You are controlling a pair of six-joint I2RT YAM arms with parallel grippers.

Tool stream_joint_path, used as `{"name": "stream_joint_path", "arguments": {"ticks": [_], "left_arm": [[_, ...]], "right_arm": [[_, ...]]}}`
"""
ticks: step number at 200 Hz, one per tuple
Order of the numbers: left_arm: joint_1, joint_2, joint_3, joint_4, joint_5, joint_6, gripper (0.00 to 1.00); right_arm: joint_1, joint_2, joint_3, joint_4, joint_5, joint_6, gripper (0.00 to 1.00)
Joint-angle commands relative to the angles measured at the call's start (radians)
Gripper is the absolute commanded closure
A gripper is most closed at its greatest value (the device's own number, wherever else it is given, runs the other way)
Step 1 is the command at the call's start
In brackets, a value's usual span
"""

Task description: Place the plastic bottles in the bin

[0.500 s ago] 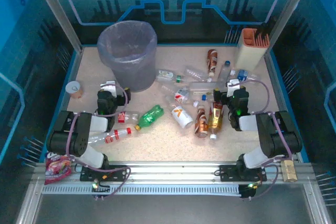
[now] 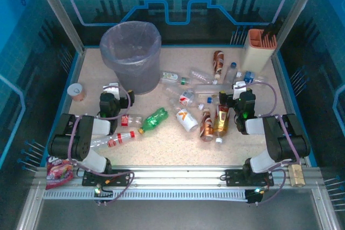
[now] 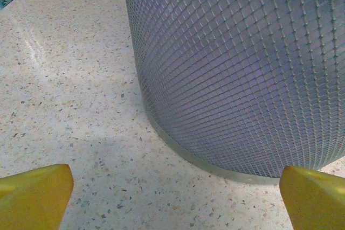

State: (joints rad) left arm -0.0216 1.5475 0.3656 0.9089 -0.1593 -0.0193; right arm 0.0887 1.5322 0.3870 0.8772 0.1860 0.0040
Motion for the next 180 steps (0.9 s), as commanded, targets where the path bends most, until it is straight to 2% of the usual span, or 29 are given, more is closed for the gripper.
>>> {"name": "stream_joint_path", "arguments": {"ticks": [1, 42, 62, 86, 115, 134, 162, 180], "left_arm": [[0.008, -0.001, 0.021, -0.005, 0.023, 0.007, 0.01], [0.011, -0.016, 0.021, -0.014, 0.019, 0.006, 0.01], [0.011, -0.135, 0.023, -0.124, 0.043, 0.010, 0.01], [0.009, -0.274, 0.040, -0.279, 0.009, -0.013, 0.01], [-0.012, -0.505, 0.119, -0.668, -0.055, -0.134, 0.01], [-0.024, -0.640, 0.208, -0.955, -0.022, -0.277, 0.01], [-0.082, -0.708, 0.345, -1.271, 0.052, -0.379, 0.01], [-0.139, -0.689, 0.414, -1.369, 0.140, -0.437, 0.01]], "right_arm": [[-0.012, 0.008, -0.003, 0.039, 0.000, 0.016, 0.00], [-0.016, 0.006, -0.006, 0.045, -0.004, 0.016, 0.00], [-0.019, -0.030, 0.011, -0.014, 0.004, 0.024, 0.00], [-0.009, -0.131, 0.048, -0.164, 0.030, 0.018, 0.00], [0.044, -0.330, 0.203, -0.676, 0.140, 0.094, 0.00], [0.066, -0.426, 0.334, -1.051, 0.157, 0.225, 0.00], [0.076, -0.480, 0.481, -1.509, 0.062, 0.358, 0.02], [0.123, -0.474, 0.552, -1.732, 0.000, 0.413, 0.07]]}}
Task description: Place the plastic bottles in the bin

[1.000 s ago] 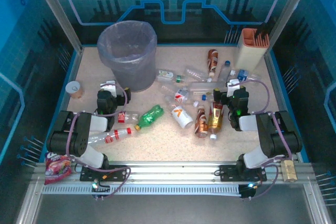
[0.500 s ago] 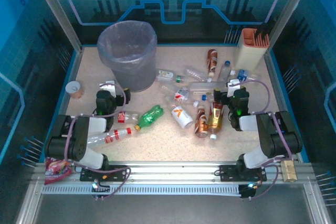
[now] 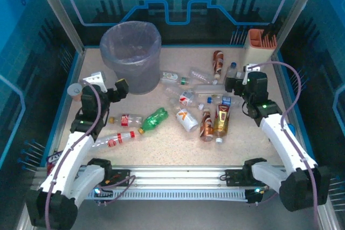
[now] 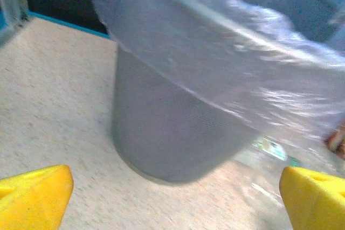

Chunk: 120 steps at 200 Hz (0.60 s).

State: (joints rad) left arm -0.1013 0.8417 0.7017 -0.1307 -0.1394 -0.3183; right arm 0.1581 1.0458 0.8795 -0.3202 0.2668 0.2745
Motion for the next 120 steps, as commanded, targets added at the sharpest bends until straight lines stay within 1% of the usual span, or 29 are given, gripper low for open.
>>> {"name": "stream_joint_path", "arguments": {"ticks": [1, 13, 25, 42, 63, 94, 120], "left_arm": [[-0.063, 0.020, 0.081, -0.332, 0.127, -0.142, 0.01], [-0.111, 0.052, 0.116, -0.355, 0.208, -0.184, 0.01], [-0.162, 0.088, 0.143, -0.352, 0.273, -0.221, 0.01], [-0.213, 0.127, 0.179, -0.330, 0.345, -0.274, 0.01], [-0.244, 0.163, 0.202, -0.268, 0.435, -0.353, 0.02], [-0.295, 0.209, 0.222, -0.202, 0.466, -0.401, 0.02], [-0.302, 0.233, 0.226, -0.174, 0.457, -0.413, 0.02]], "right_arm": [[0.057, 0.013, 0.062, -0.547, -0.082, 0.146, 0.07], [0.101, 0.024, 0.077, -0.642, -0.103, 0.168, 0.09], [0.127, 0.033, 0.074, -0.691, -0.151, 0.192, 0.10], [0.149, 0.034, 0.037, -0.676, -0.222, 0.221, 0.13], [0.154, 0.052, -0.007, -0.636, -0.256, 0.246, 0.15], [0.157, 0.098, -0.083, -0.554, -0.305, 0.266, 0.18], [0.156, 0.139, -0.127, -0.501, -0.304, 0.272, 0.20]]}}
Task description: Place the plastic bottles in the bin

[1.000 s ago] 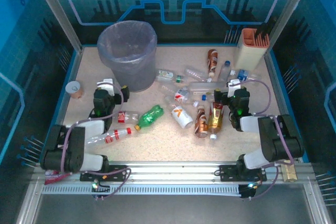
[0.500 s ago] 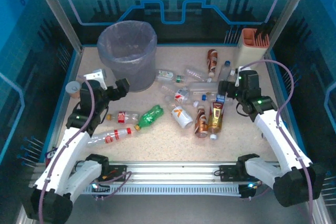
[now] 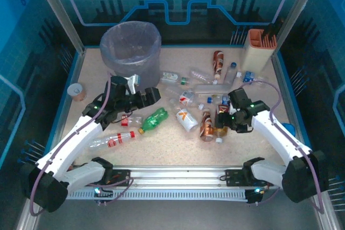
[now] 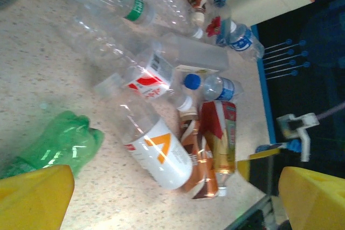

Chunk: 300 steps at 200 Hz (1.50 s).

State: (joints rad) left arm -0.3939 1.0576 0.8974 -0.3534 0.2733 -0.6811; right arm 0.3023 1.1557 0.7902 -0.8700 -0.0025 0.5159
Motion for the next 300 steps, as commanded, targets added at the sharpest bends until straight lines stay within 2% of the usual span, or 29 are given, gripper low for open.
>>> {"name": "stream_joint_path", "arguments": {"ticks": [1, 60, 90, 126, 154, 193, 215, 227, 269, 300], "left_arm": [[-0.009, 0.018, 0.030, 0.051, 0.044, -0.051, 0.01], [-0.010, 0.033, 0.037, 0.082, 0.034, -0.069, 0.01], [-0.011, 0.050, 0.032, 0.133, 0.062, -0.100, 0.01], [-0.015, 0.074, 0.023, 0.206, 0.091, -0.145, 0.01], [-0.029, 0.098, 0.031, 0.250, 0.110, -0.170, 0.01], [-0.075, 0.144, 0.028, 0.391, 0.154, -0.228, 0.01], [-0.108, 0.170, 0.026, 0.495, 0.171, -0.248, 0.01], [-0.128, 0.186, 0.031, 0.532, 0.172, -0.255, 0.01], [-0.199, 0.269, 0.050, 0.622, 0.144, -0.271, 0.01], [-0.224, 0.320, 0.076, 0.598, 0.104, -0.254, 0.01]], "right_arm": [[0.011, 0.029, -0.037, 0.049, -0.034, 0.031, 0.20], [-0.030, 0.106, -0.103, 0.166, -0.036, 0.020, 0.25], [-0.052, 0.108, -0.115, 0.180, -0.025, 0.005, 0.33], [-0.069, 0.066, -0.086, 0.126, -0.034, -0.028, 0.44], [-0.072, 0.009, -0.015, 0.029, -0.039, -0.067, 0.46], [-0.044, -0.048, 0.135, 0.000, -0.205, -0.129, 0.46], [-0.020, -0.034, 0.193, 0.075, -0.409, -0.119, 0.47], [0.005, -0.014, 0.213, 0.111, -0.478, -0.108, 0.47], [0.092, 0.043, 0.252, 0.250, -0.623, -0.066, 0.47], [0.134, 0.067, 0.252, 0.360, -0.673, -0.009, 0.48]]}}
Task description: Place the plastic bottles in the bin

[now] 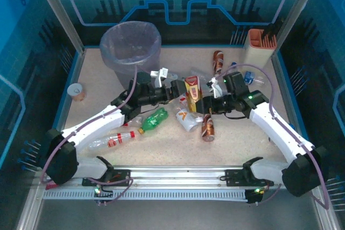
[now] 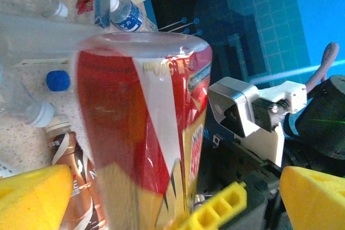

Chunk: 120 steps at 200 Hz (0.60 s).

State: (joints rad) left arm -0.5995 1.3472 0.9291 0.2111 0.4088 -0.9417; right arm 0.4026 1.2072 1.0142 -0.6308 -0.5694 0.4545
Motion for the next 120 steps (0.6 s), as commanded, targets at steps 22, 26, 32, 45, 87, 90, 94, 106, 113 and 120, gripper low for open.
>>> {"name": "stream_joint_path", "arguments": {"ticks": [22, 26, 32, 45, 87, 90, 94, 106, 113, 120], "left_arm": [[-0.021, 0.048, 0.046, 0.046, -0.048, 0.006, 0.01], [-0.020, 0.051, 0.046, 0.047, -0.048, 0.005, 0.01], [-0.020, 0.055, 0.048, 0.050, -0.048, 0.005, 0.01], [-0.020, 0.061, 0.049, 0.058, -0.051, 0.004, 0.02], [-0.021, 0.061, 0.043, 0.060, -0.074, 0.008, 0.23], [-0.021, 0.061, 0.044, 0.058, -0.078, 0.008, 0.25], [-0.022, 0.061, 0.045, 0.056, -0.081, 0.009, 0.27], [-0.020, 0.062, 0.048, 0.051, -0.090, 0.011, 0.32], [-0.019, 0.063, 0.053, 0.042, -0.093, 0.017, 0.34], [-0.019, 0.061, 0.061, 0.033, -0.096, 0.026, 0.34]], "right_arm": [[0.053, 0.038, 0.029, 0.170, -0.122, 0.073, 0.48], [0.054, 0.040, 0.029, 0.179, -0.122, 0.074, 0.48], [0.056, 0.046, 0.028, 0.193, -0.126, 0.080, 0.48], [0.060, 0.057, 0.027, 0.219, -0.135, 0.090, 0.48], [0.062, 0.096, 0.037, 0.260, -0.149, 0.101, 0.48], [0.062, 0.097, 0.038, 0.262, -0.151, 0.101, 0.48], [0.062, 0.100, 0.038, 0.264, -0.153, 0.101, 0.47], [0.062, 0.109, 0.044, 0.262, -0.155, 0.098, 0.47], [0.061, 0.112, 0.046, 0.261, -0.156, 0.095, 0.46], [0.062, 0.112, 0.050, 0.258, -0.159, 0.090, 0.45]]}}
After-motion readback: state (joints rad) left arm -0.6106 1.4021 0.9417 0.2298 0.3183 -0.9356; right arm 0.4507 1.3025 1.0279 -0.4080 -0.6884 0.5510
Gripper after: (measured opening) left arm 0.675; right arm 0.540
